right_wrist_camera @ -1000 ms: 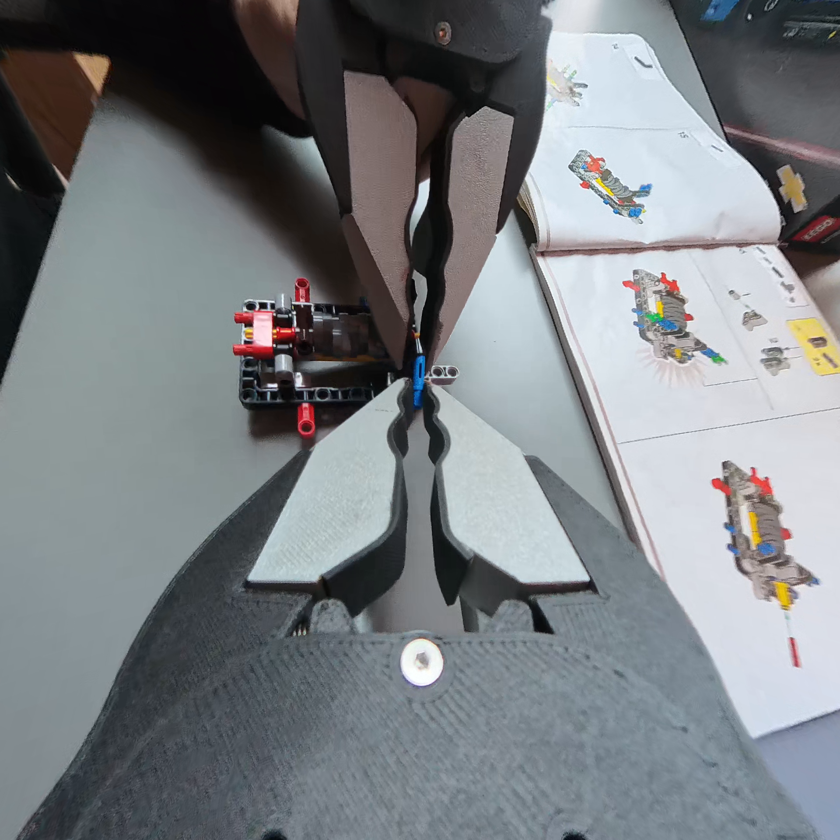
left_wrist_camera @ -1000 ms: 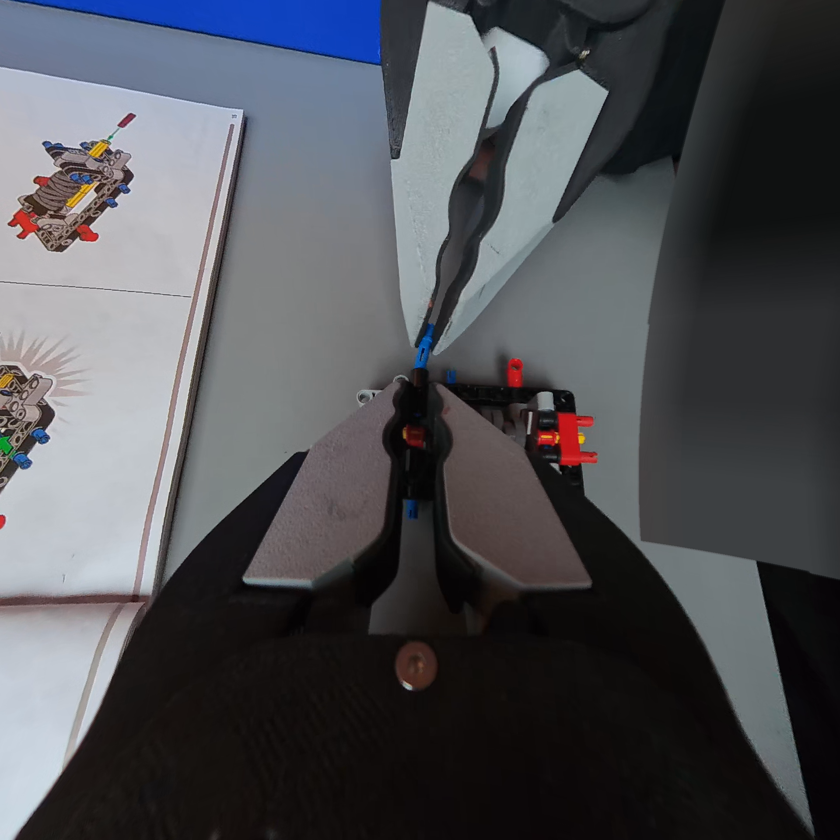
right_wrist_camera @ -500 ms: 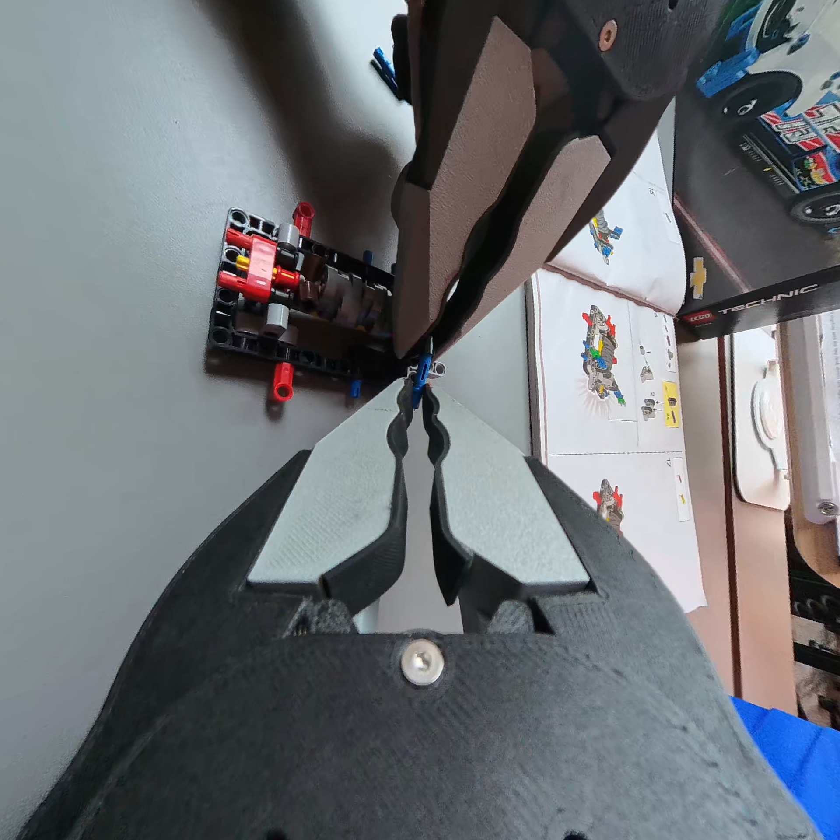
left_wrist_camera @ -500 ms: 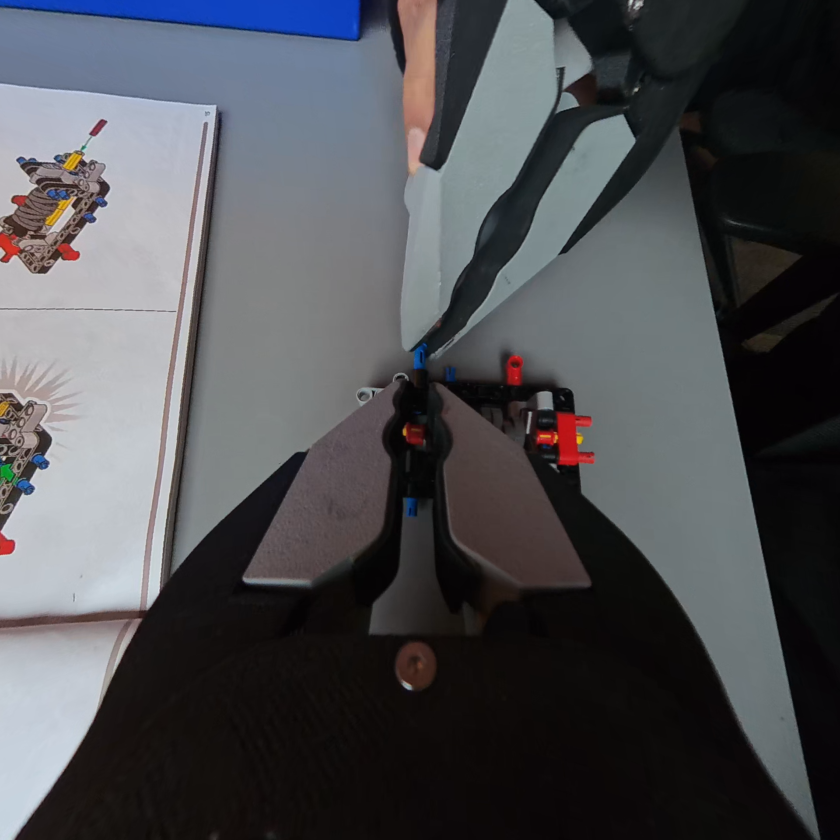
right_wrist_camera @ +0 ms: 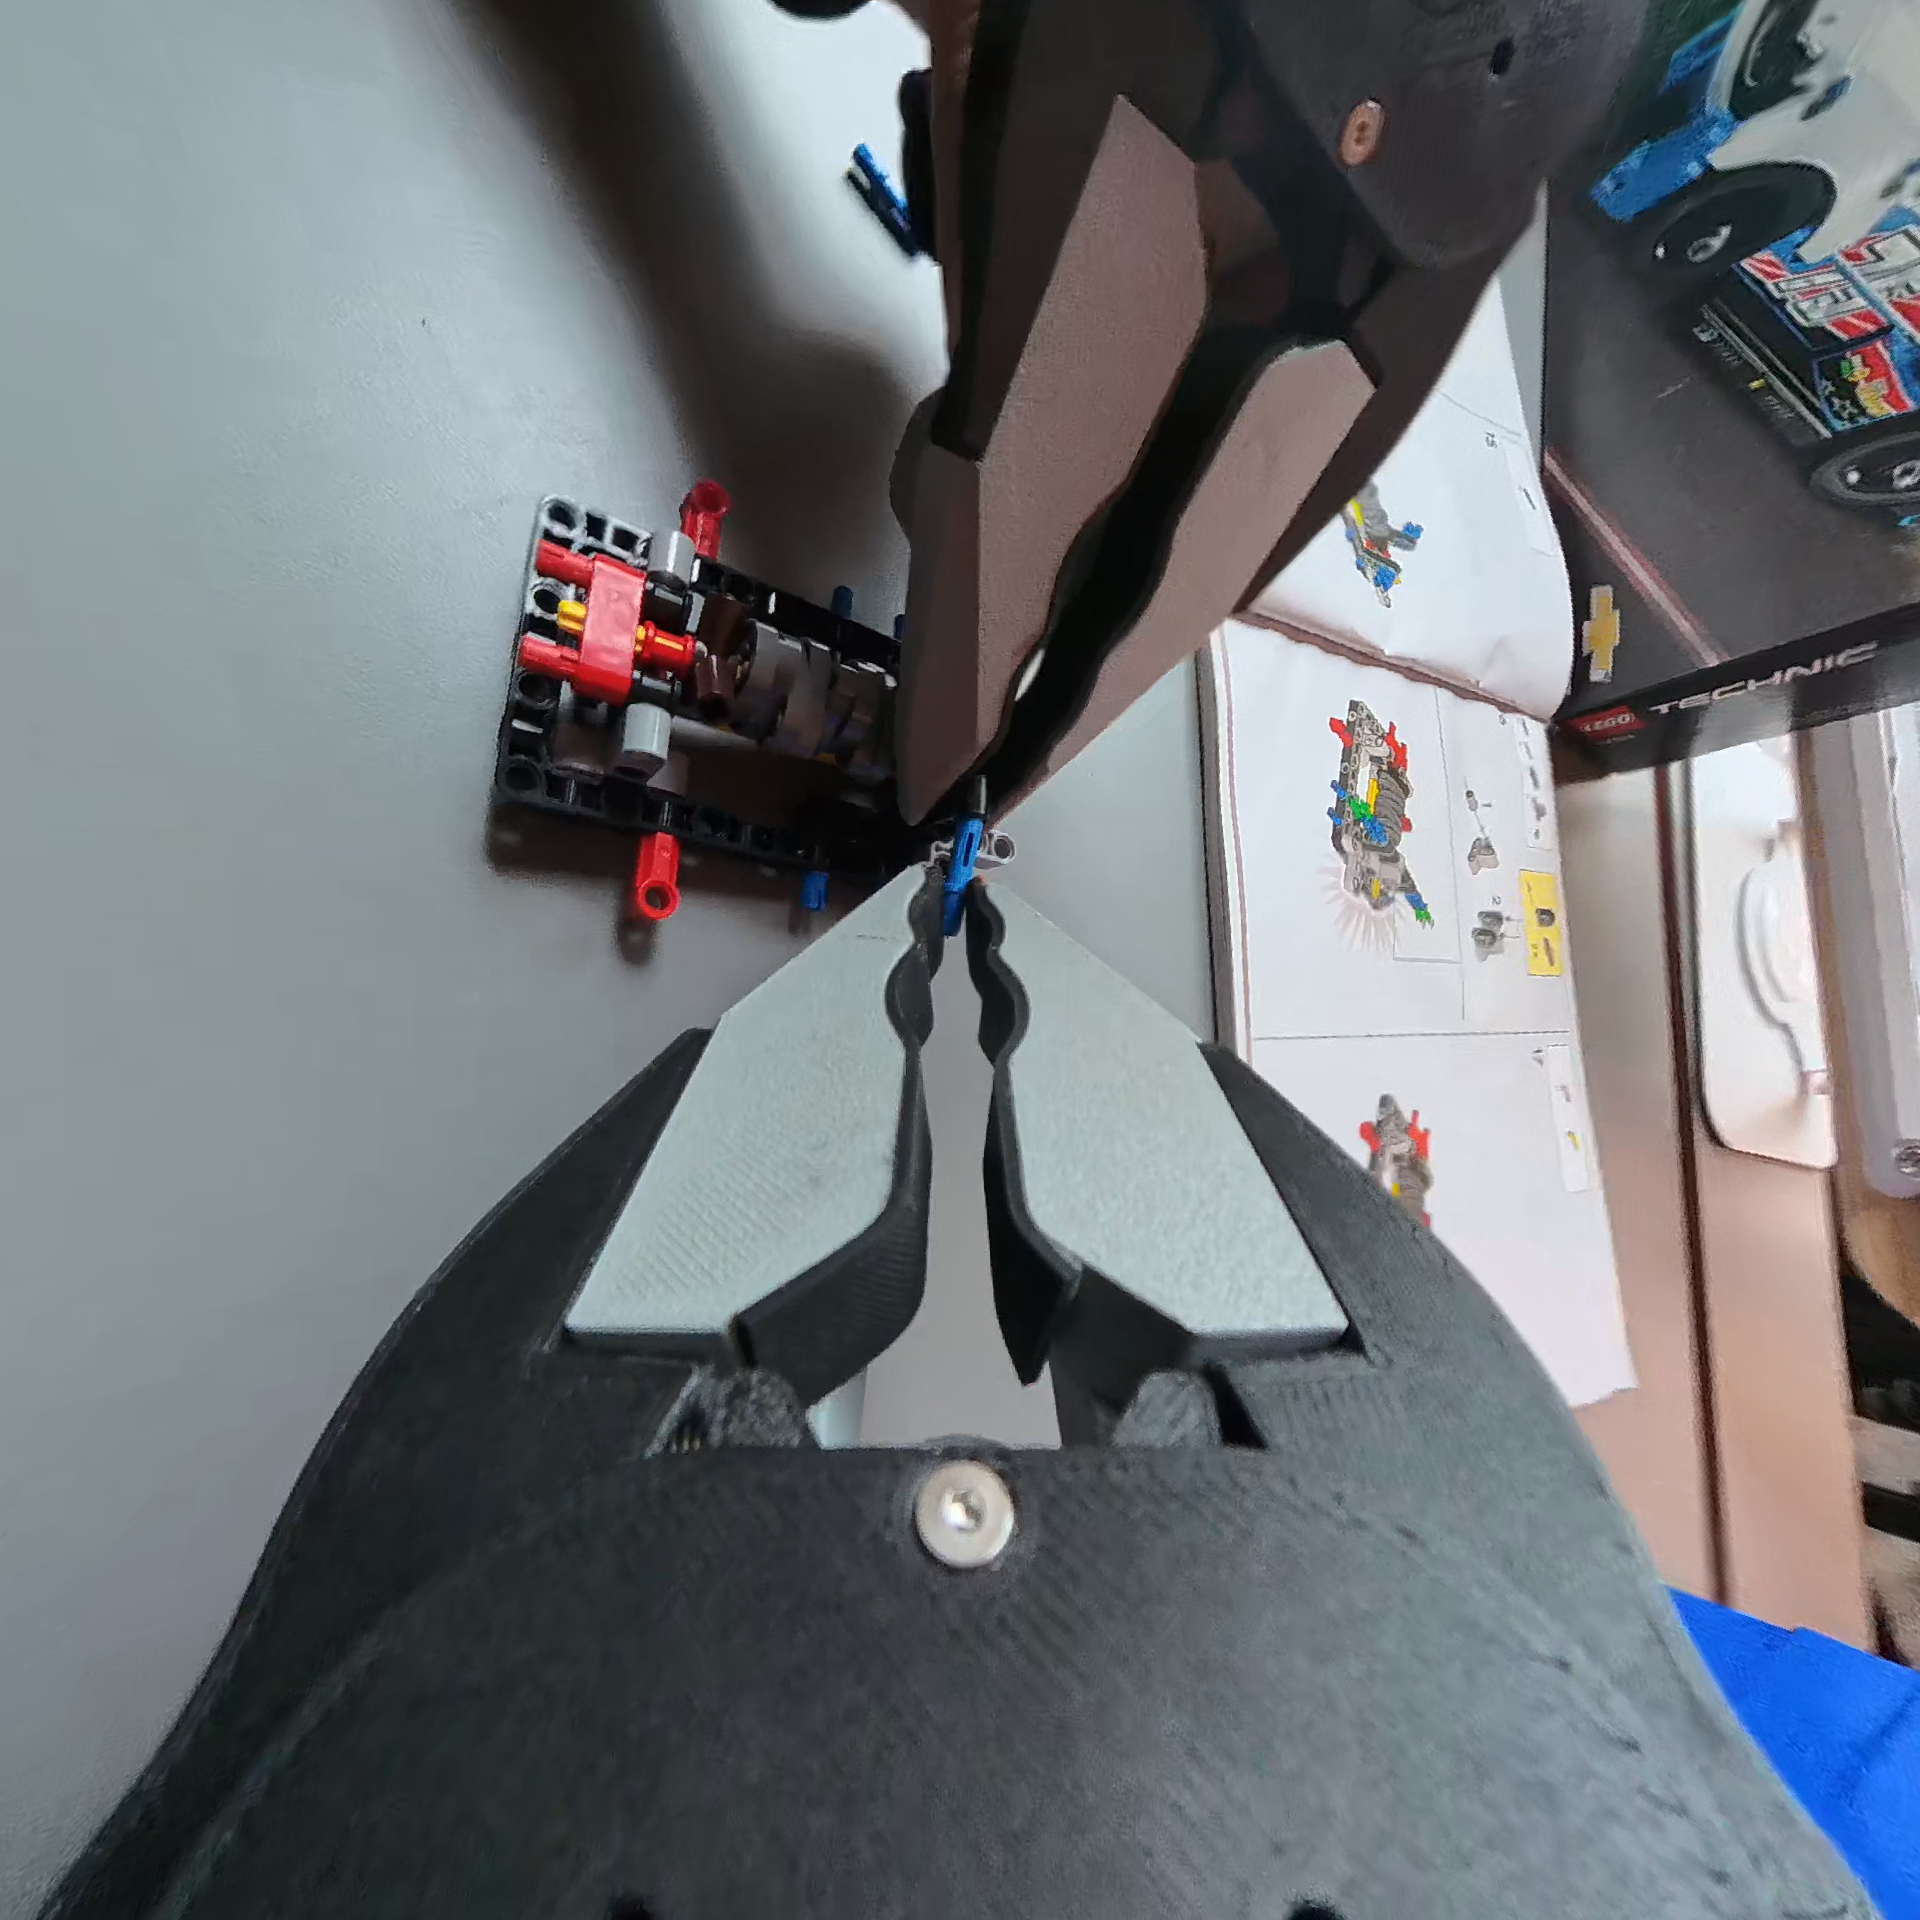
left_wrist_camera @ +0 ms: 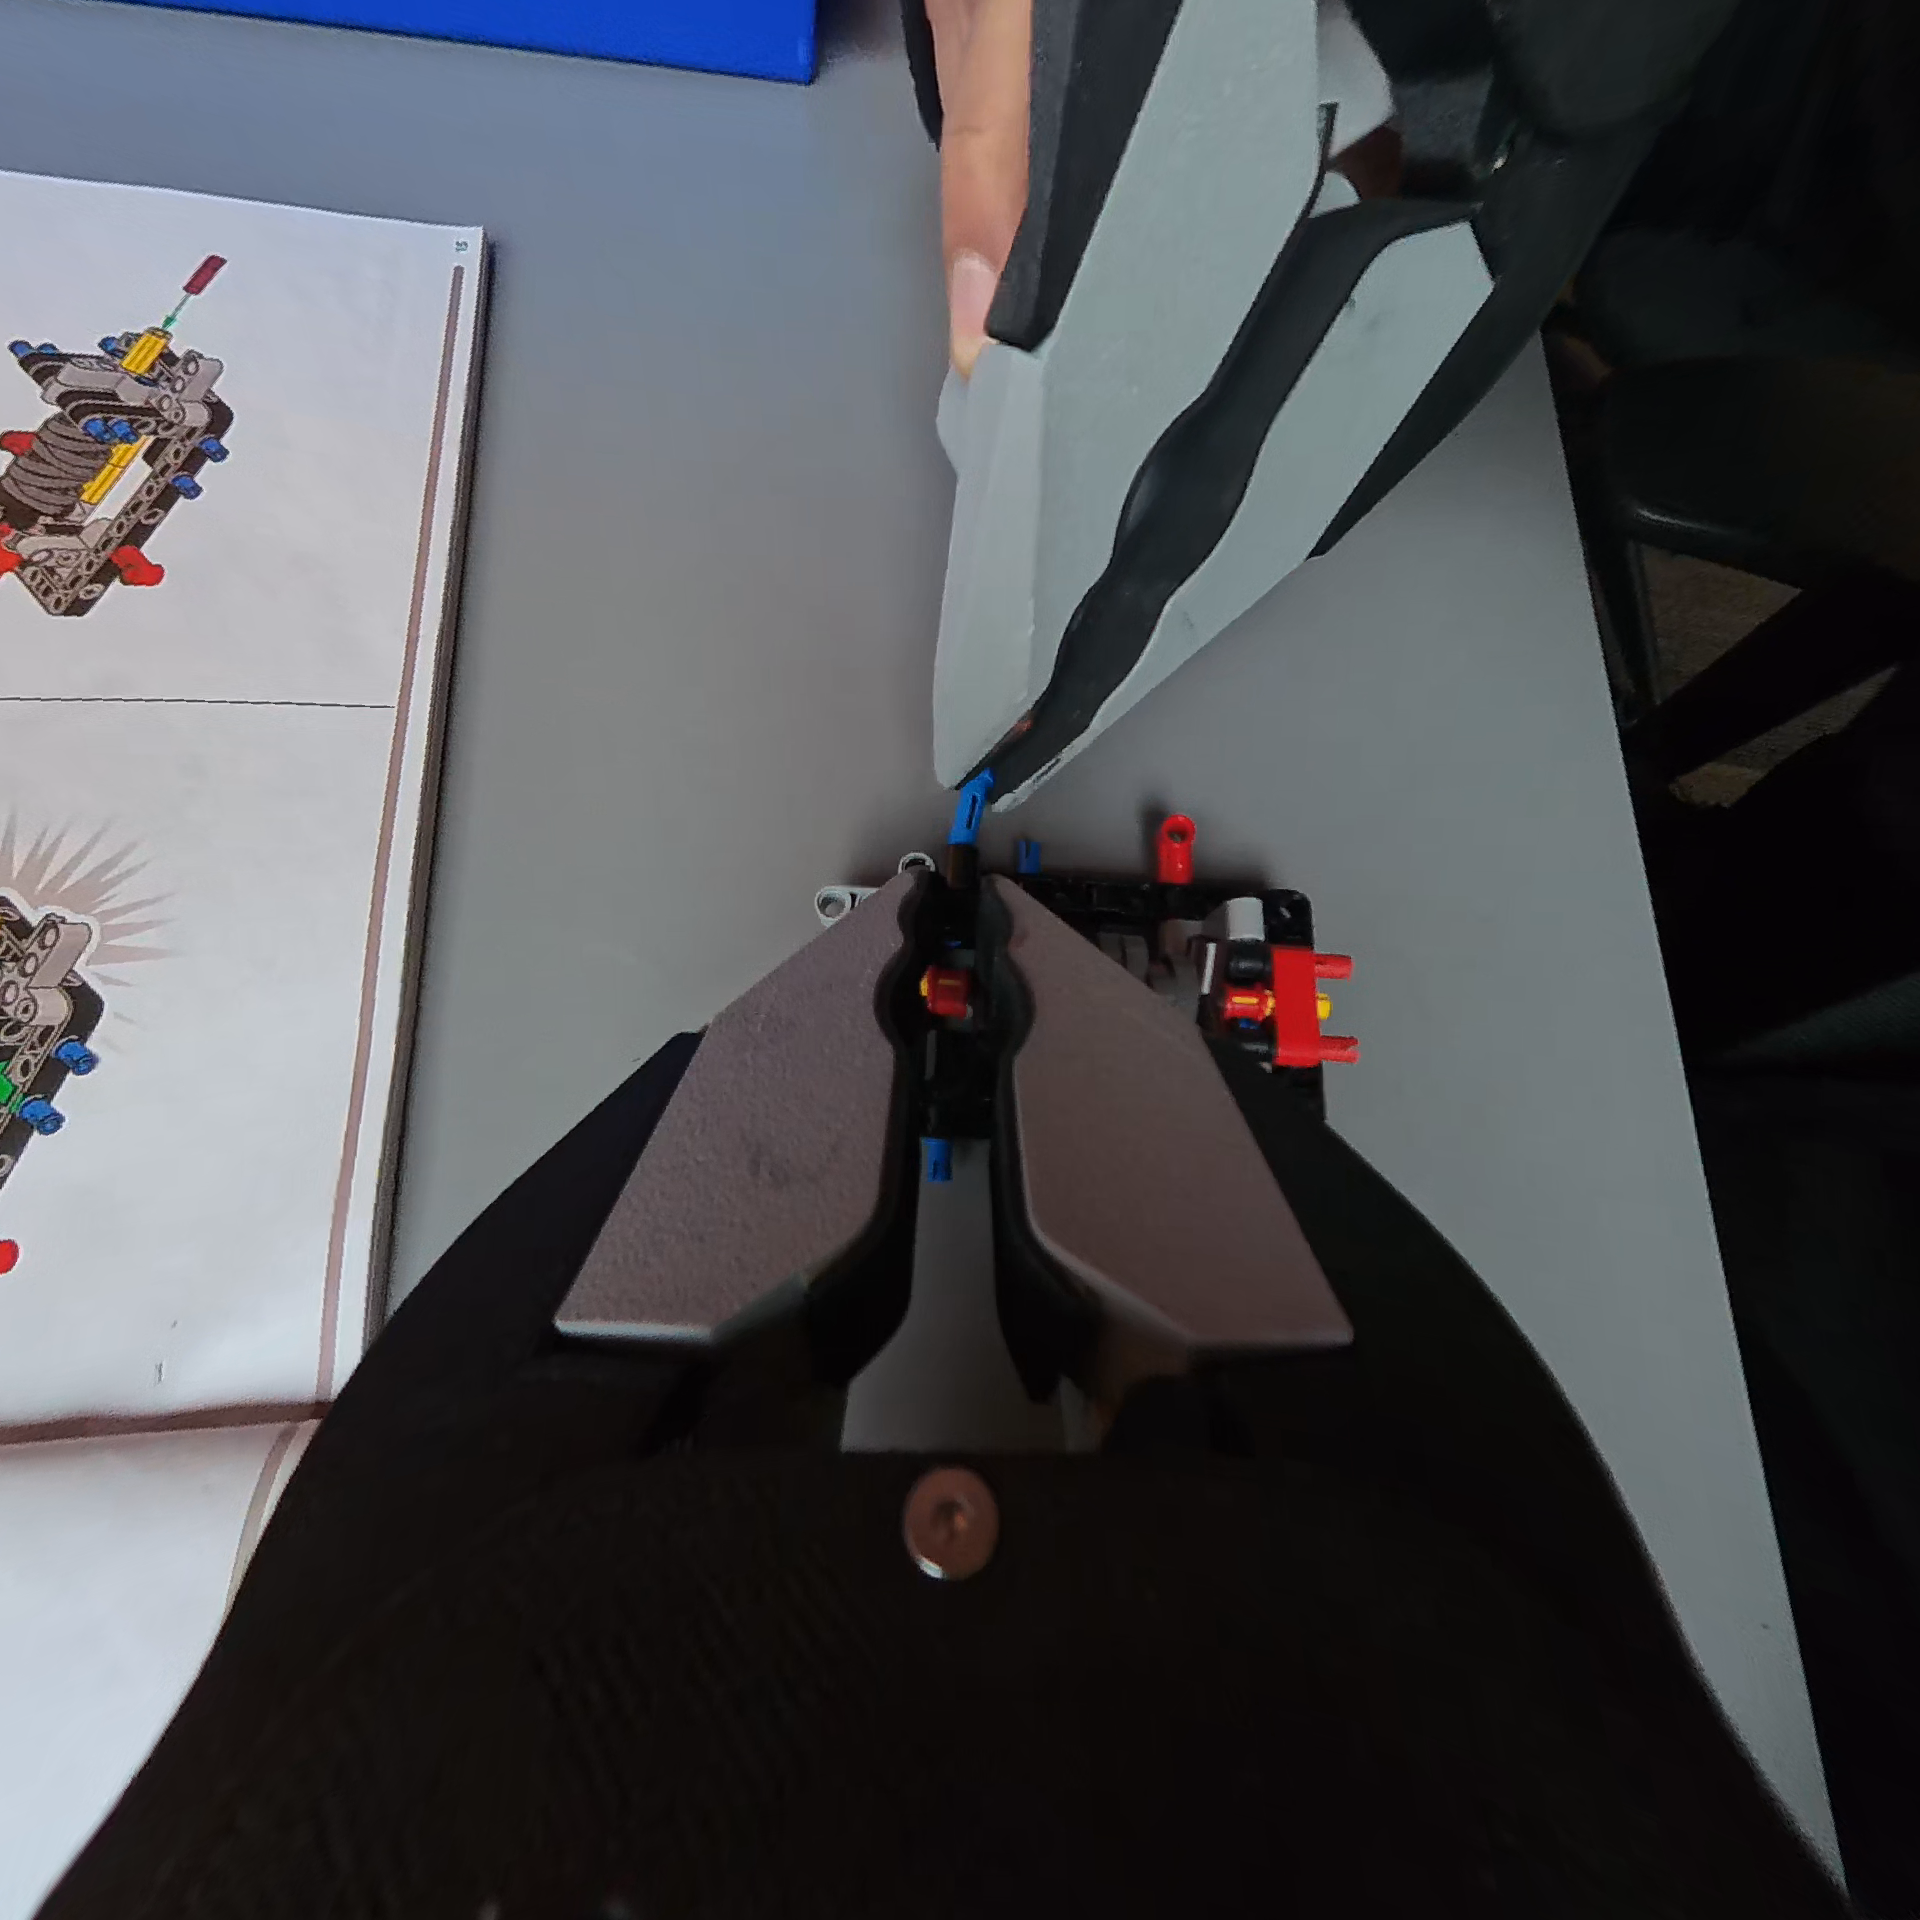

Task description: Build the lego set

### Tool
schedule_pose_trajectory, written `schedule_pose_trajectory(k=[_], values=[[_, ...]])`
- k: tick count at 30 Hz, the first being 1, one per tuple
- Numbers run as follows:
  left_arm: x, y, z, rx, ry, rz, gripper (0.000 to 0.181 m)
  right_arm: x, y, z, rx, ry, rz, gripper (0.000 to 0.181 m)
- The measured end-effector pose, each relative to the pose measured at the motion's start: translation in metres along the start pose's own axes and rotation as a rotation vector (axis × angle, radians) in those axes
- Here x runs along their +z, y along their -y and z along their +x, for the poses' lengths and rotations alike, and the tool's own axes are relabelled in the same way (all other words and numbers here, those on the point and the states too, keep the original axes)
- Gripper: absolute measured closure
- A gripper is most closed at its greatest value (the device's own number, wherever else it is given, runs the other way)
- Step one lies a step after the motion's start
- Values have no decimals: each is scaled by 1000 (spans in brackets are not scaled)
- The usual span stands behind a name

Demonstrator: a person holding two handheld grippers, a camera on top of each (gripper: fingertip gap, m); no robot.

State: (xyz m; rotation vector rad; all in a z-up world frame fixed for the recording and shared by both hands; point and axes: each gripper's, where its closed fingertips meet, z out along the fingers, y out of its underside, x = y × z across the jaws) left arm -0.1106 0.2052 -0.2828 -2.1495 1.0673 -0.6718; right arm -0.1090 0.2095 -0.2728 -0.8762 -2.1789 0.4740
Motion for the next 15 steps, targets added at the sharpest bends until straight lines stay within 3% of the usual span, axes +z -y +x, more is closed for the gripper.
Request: schedule_pose_trajectory(k=[5, 10, 15], values=[[0, -1, 0, -42, -35, 14, 173, -2, -13, 5, 216, 100, 78, 181], [-3, 3, -2, -42, -15, 26, 152, -9, -8, 3, 349, 173, 186, 180], [-11, 24, 7, 81, 29, 93, 170, -13, 1, 5, 409, 193, 242, 180]])
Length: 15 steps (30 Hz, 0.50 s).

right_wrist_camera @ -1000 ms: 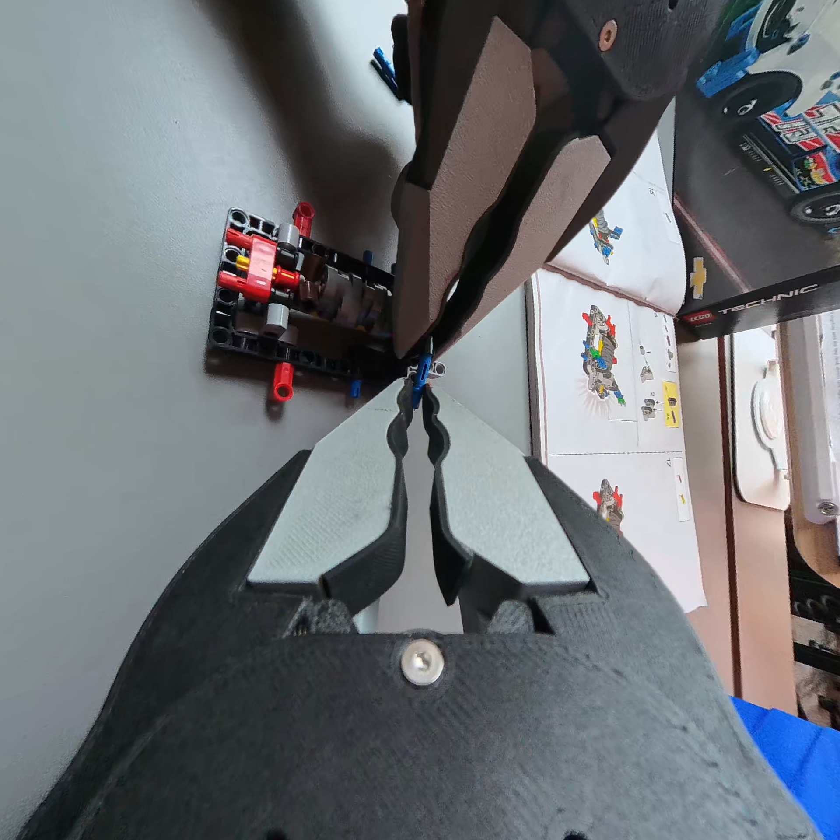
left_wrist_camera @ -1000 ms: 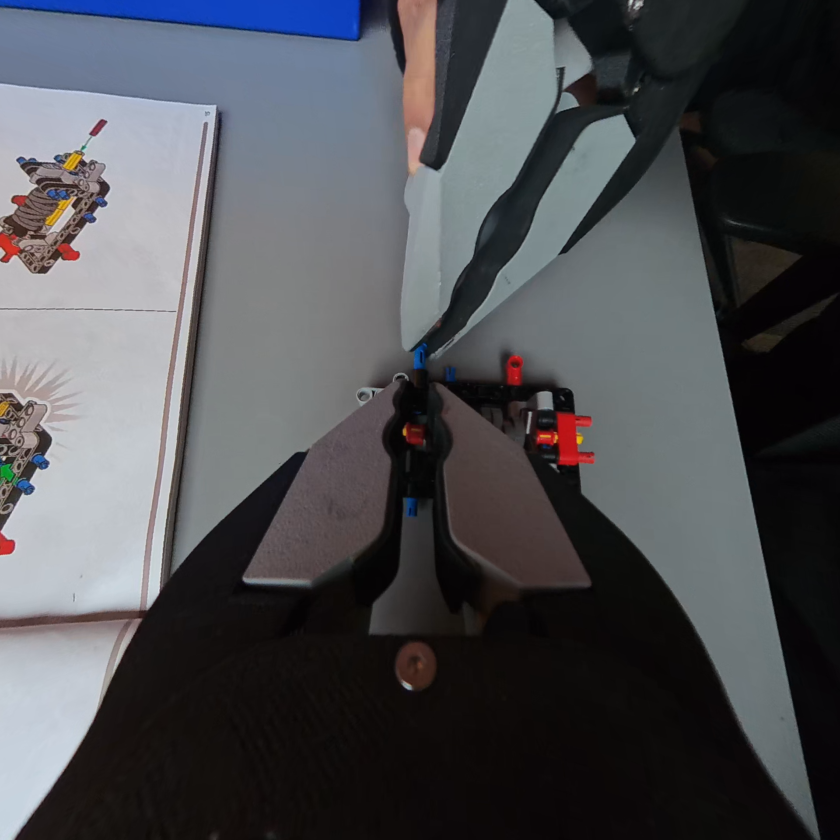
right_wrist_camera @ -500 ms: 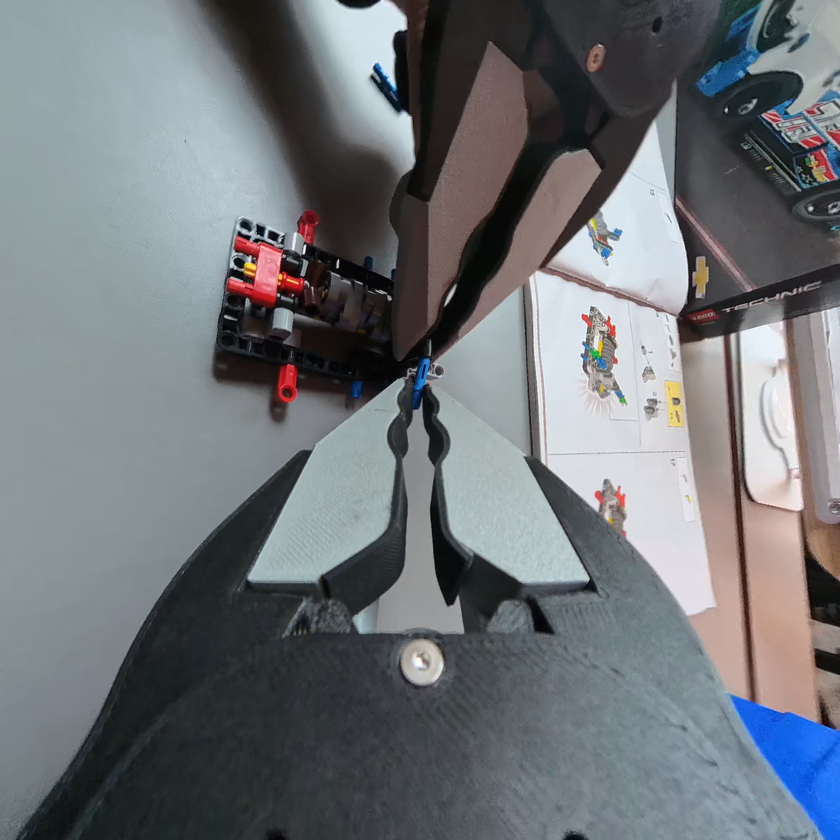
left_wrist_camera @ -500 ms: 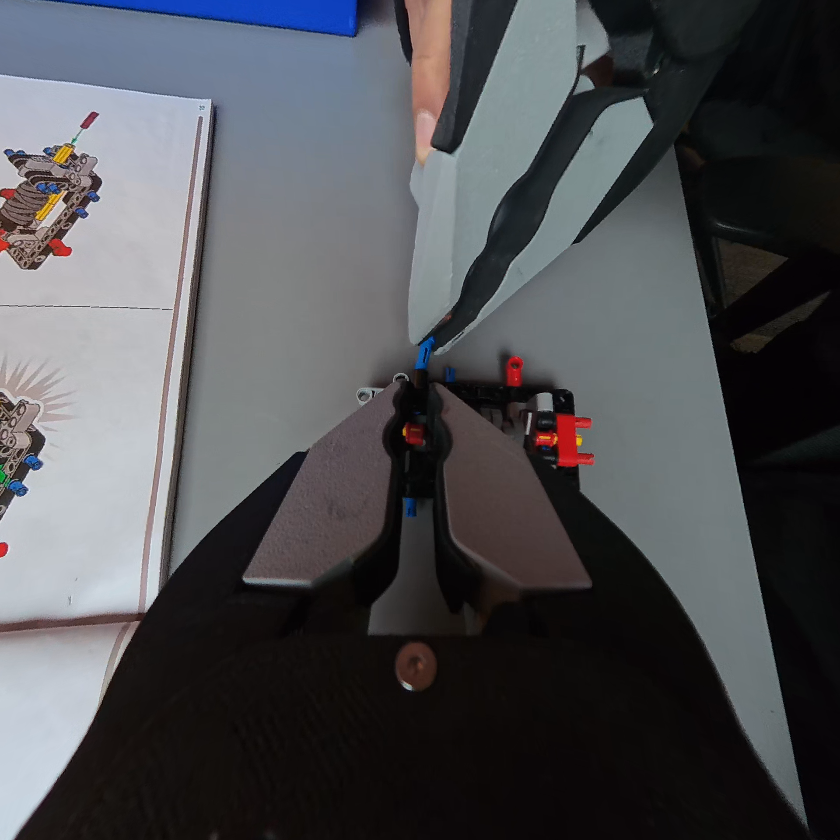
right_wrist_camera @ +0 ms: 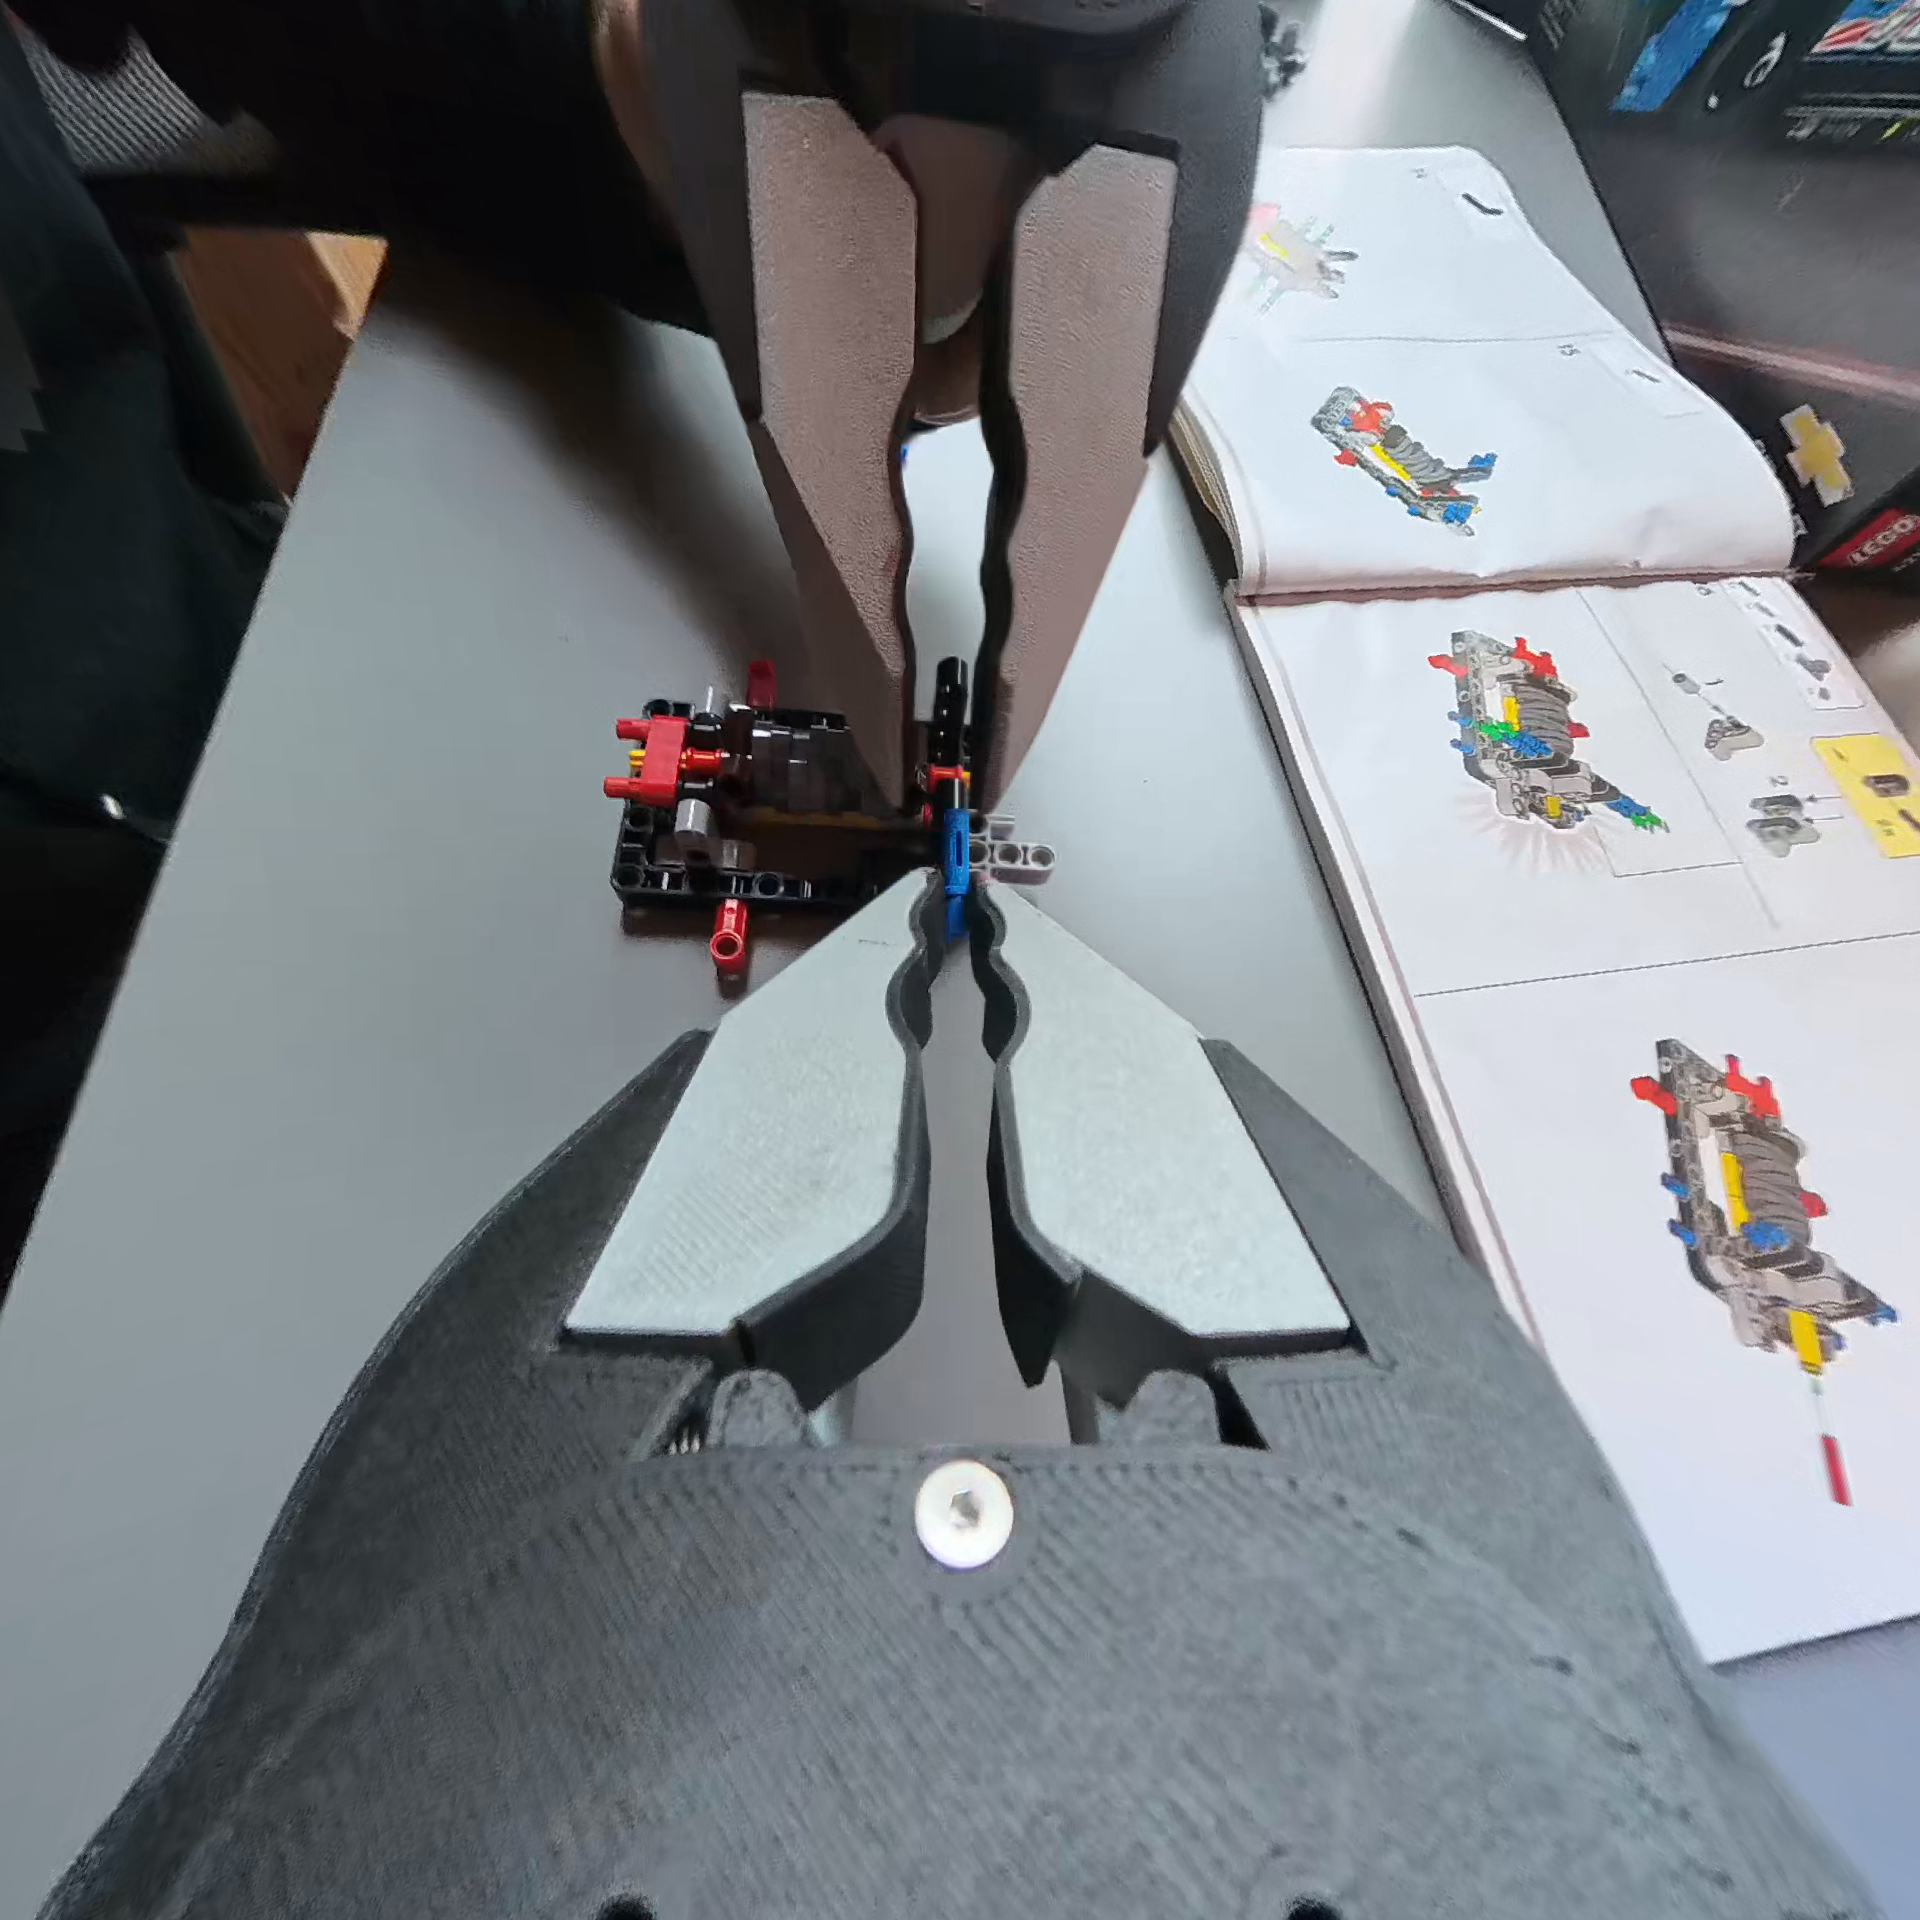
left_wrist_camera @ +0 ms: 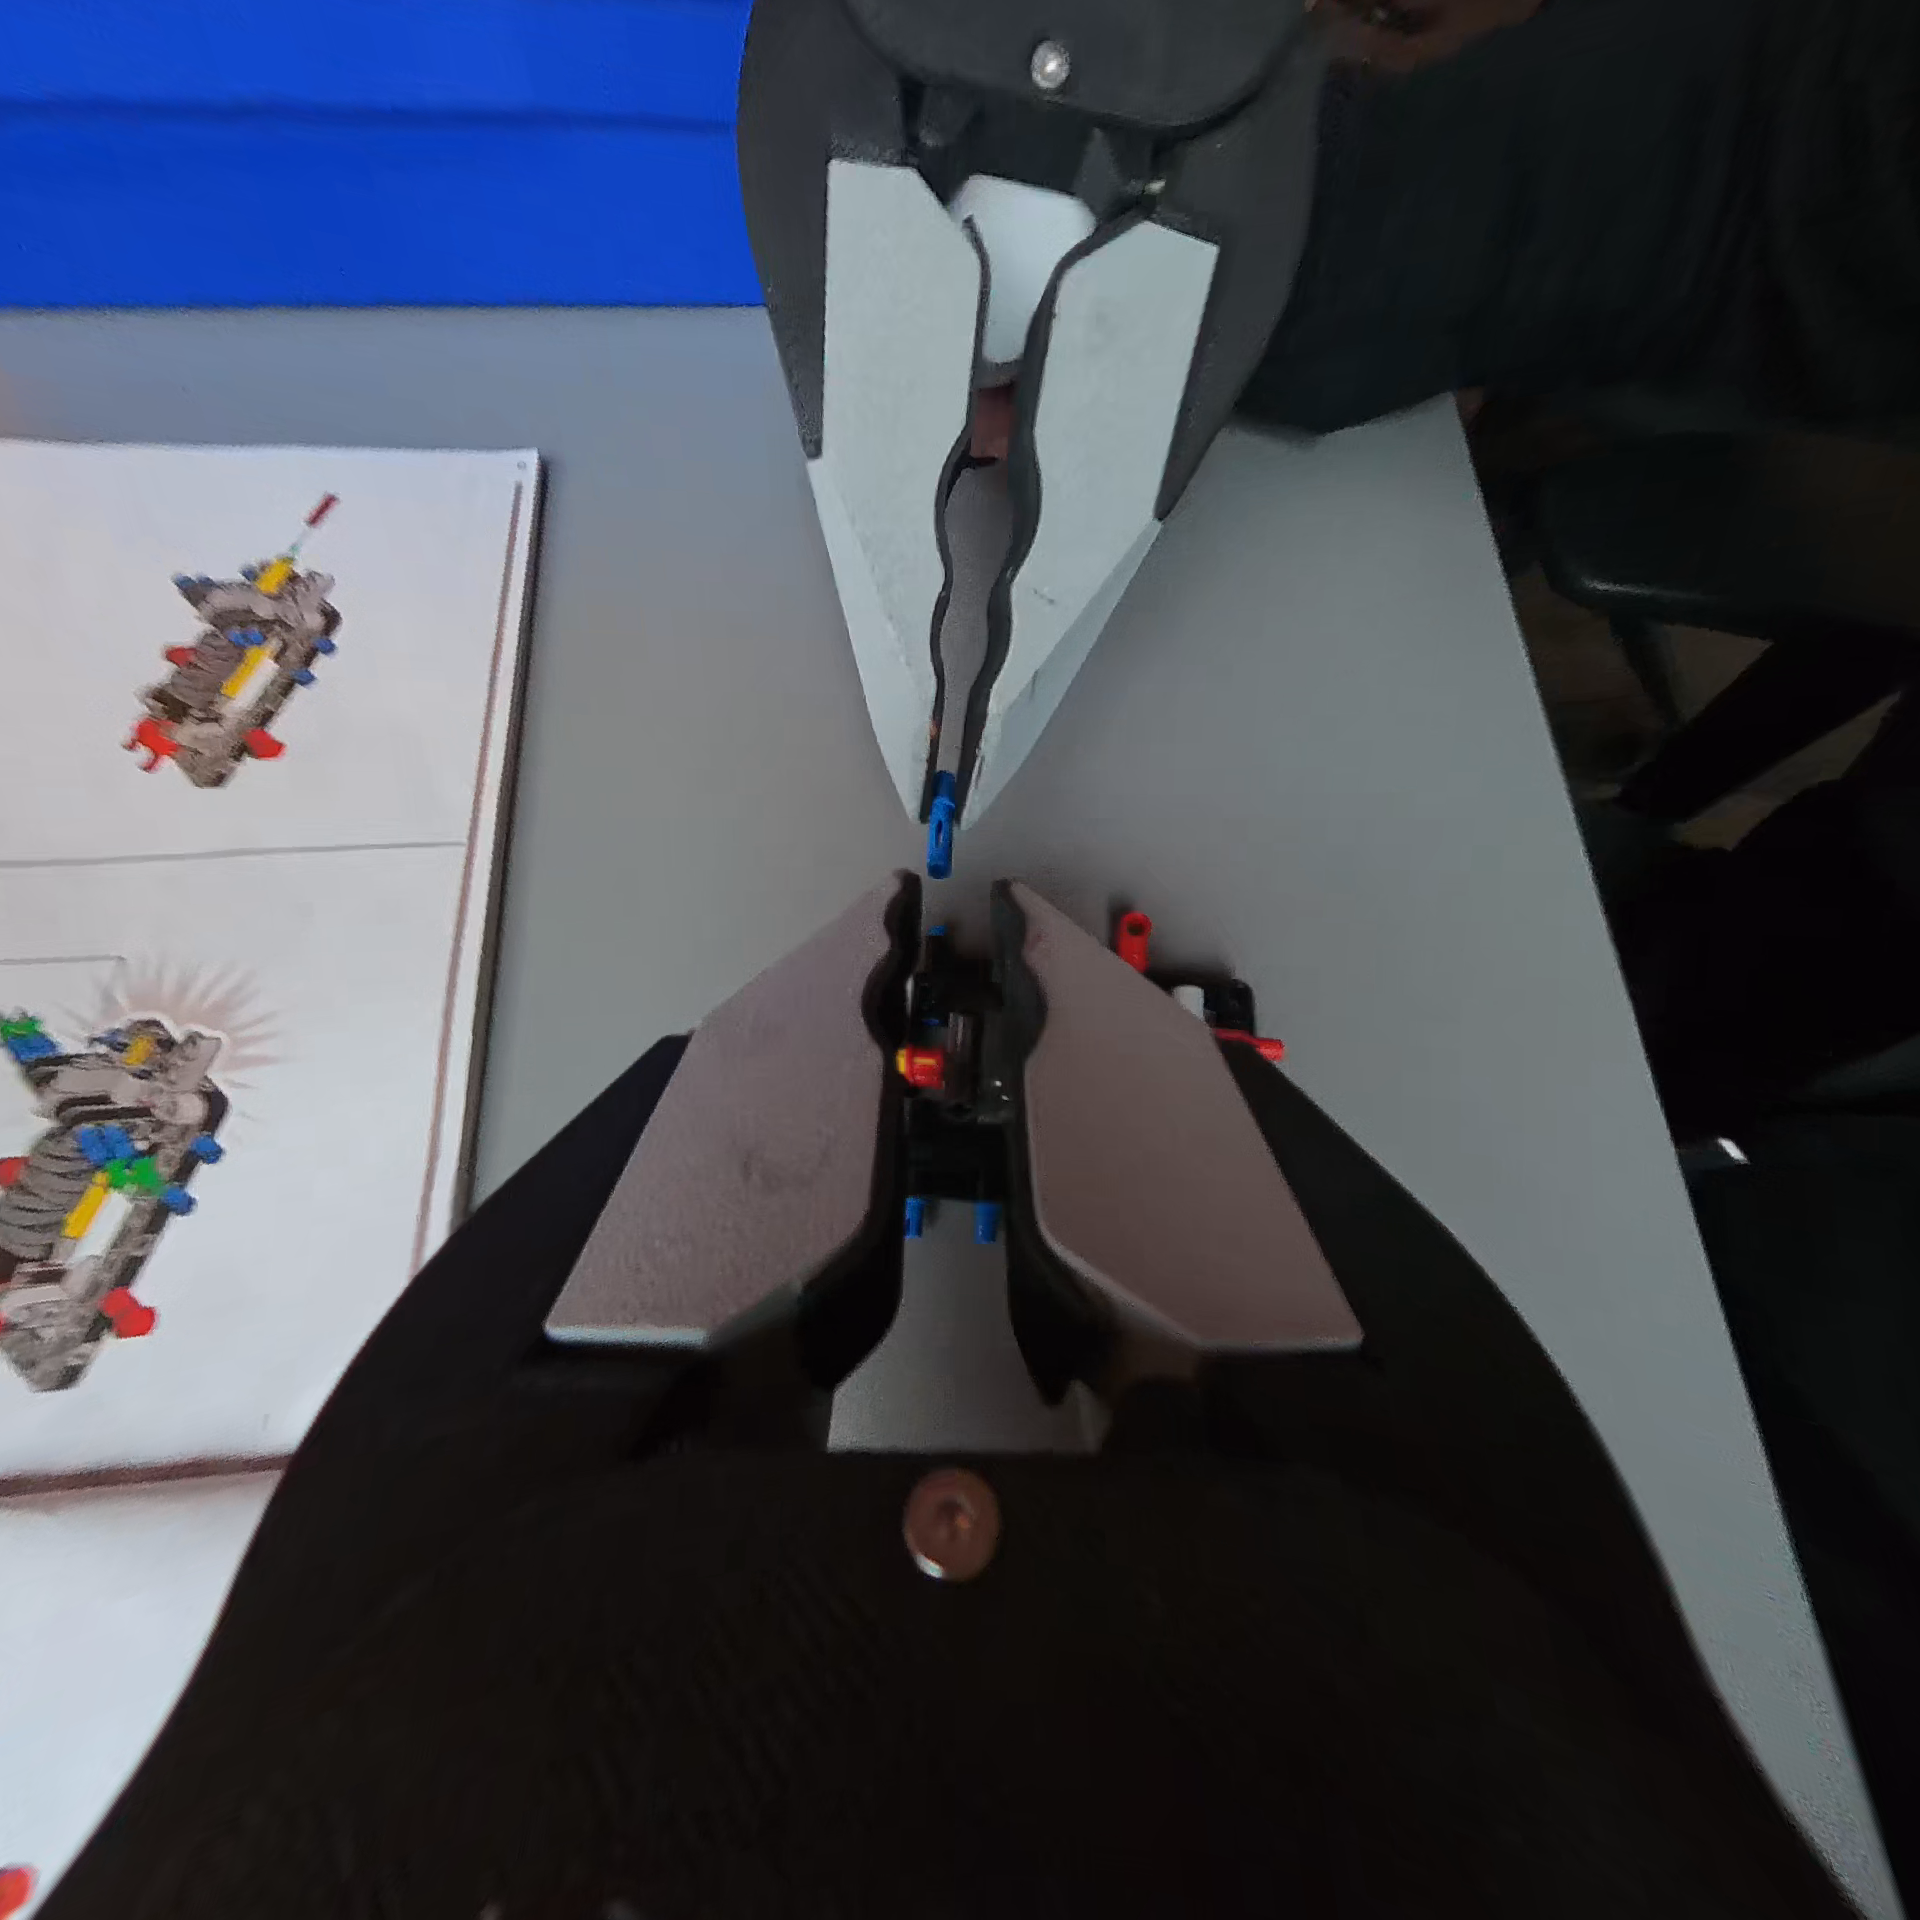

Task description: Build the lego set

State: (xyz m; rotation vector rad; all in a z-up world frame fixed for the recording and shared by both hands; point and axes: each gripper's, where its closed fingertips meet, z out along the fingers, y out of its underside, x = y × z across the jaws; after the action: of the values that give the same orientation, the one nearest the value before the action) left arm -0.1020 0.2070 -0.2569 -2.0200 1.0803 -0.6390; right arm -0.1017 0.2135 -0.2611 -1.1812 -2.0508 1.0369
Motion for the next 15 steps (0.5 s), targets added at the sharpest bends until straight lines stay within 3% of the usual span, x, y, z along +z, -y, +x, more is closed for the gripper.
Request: schedule_pose_trajectory(k=[4, 10, 15], values=[[4, 1, -2, 114, 97, -30, 176, -5, 5, 0, 67, 43, 53, 180], [5, 6, -4, 182, 159, -29, 169, -3, 4, -6, 111, 102, 64, 180], [10, 3, 0, 318, 188, -44, 179, -1, 1, -8, 266, 222, 91, 180]])
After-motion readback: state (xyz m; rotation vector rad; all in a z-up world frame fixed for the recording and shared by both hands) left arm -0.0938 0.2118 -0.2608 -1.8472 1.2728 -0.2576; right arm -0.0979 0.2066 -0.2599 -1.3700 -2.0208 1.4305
